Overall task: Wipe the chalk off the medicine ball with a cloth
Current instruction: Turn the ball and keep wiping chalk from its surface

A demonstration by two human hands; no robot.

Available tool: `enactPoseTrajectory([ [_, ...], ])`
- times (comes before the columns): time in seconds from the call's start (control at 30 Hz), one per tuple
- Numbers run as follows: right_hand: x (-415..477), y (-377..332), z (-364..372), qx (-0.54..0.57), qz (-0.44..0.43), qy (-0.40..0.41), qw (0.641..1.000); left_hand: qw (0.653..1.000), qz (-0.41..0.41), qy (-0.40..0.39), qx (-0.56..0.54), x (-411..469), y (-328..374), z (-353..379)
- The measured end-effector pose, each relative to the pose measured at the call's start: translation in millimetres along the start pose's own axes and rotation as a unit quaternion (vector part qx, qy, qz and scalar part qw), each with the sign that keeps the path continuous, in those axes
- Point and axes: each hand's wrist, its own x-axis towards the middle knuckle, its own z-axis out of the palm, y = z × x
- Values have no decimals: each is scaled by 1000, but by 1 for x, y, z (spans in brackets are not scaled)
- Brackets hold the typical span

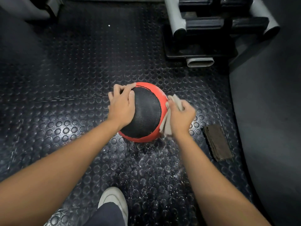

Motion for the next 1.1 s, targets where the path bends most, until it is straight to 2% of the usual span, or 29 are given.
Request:
enactPoseTrajectory([
  [0.1, 25, -21, 13, -66, -48, -35, 996, 1000, -4, 2, -9, -2, -3, 0],
  [0.17, 21, -21, 13, -68, -58, -43, 995, 1000, -14, 9, -17, 1, -5, -1],
  [0.33, -40, 16, -17, -21, -1, -32, 999, 1000, -18, -6, -21, 3, -6, -2],
  [0.47, -27, 14, -18, -52, -13, -37, 998, 1000, 15, -5, -11, -4, -8, -1],
  [0.67, 37, -30, 6, -171, -94, -152, 969, 996, 86, 1, 1, -15, -22, 0],
  [0.8, 2, -16, -13, -116, -74, -131, 982, 991, 135, -20, 4, -23, -33, -6],
  [0.87, -23, -5, -22, -81, -100, -109, 986, 993, 119, -24, 15, -29, -25, -5],
  [0.97, -55, 10, -22, -40, -117, -83, 989, 996, 36, -15, 77, -37, -3, 0],
  [1.1, -90, 25, -18, -29, -171, -52, 984, 989, -15, -61, 130, -40, 2, -1],
])
